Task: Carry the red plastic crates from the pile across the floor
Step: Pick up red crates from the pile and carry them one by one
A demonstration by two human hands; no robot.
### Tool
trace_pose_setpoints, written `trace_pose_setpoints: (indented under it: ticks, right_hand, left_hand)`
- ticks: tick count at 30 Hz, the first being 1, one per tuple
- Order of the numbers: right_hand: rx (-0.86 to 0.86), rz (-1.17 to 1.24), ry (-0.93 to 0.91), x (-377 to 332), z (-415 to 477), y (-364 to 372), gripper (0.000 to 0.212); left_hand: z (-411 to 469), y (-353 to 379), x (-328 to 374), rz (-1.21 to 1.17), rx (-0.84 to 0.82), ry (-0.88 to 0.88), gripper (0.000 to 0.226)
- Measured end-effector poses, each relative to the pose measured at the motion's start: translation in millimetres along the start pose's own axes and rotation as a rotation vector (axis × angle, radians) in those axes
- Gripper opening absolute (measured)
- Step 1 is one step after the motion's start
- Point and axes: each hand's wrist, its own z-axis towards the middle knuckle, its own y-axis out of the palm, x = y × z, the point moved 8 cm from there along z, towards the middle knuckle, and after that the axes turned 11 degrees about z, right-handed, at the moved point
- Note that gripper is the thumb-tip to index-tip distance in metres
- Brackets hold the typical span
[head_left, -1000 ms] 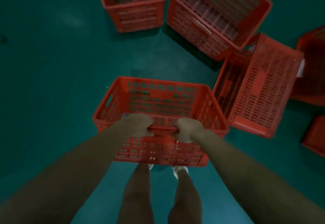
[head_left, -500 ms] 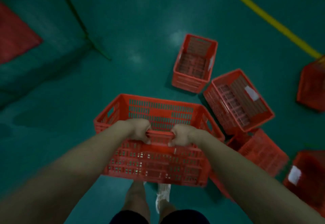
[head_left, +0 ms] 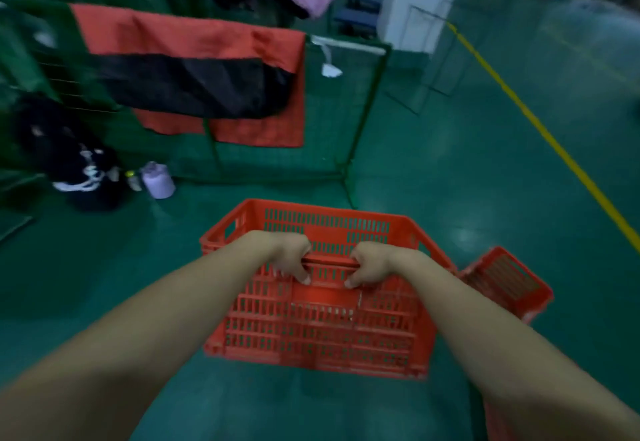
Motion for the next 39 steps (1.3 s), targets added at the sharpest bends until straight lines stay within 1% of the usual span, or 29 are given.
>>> trace_pose_setpoints:
  ticks: [5,11,14,20,24,27,30,34,37,39]
  right_hand:
    - [-0.017,-0.175,-0.158,-128.9,19.5,-15.1,0.025]
    - [-0.008,-0.320,-0.351,-296.7,27.1,6.4,0.028]
    - [-0.009,-0.350,-0.445,-386.1,23.8,31.3,0.017]
    - [0.006,-0.465,-0.613,-557.4,23.1,91.4,0.019]
    - [0.001,-0.552,-0.714,-666.8,20.4,136.1,0.021]
    - [-0.012,-0.616,-0.788,-740.6,12.2,170.7,0.027]
    - [-0.026,-0.660,-0.853,-808.4,10.3,203.8,0.028]
    - [-0.027,-0.740,-0.966,-897.2,14.4,249.7,0.031]
    - [-0.032,-0.783,-1.057,-961.9,22.2,280.7,0.022]
    - [-0.041,-0.805,-1.108,-1006.5,30.8,299.2,0.022]
  left_hand:
    - [-92.3,-8.6,-89.3,-0.093,0.128,-0.158,0.019]
    - [-227.2,5.9,-189.6,-0.143,0.247,-0.339,0.019]
    - [-302.4,24.4,-242.2,-0.156,0.298,-0.419,0.016]
    - [-443.8,73.8,-339.3,-0.184,0.394,-0.574,0.013]
    - [-535.0,113.5,-397.4,-0.194,0.445,-0.714,0.020]
    - [-597.6,141.9,-430.1,-0.178,0.474,-0.811,0.025]
    - [-653.3,168.9,-462.4,-0.160,0.505,-0.908,0.026]
    - [-719.3,209.3,-514.0,-0.202,0.526,-1.032,0.025]
    - [-761.1,234.8,-554.7,-0.231,0.538,-1.121,0.024]
    - [-789.5,250.1,-585.5,-0.261,0.548,-1.184,0.023]
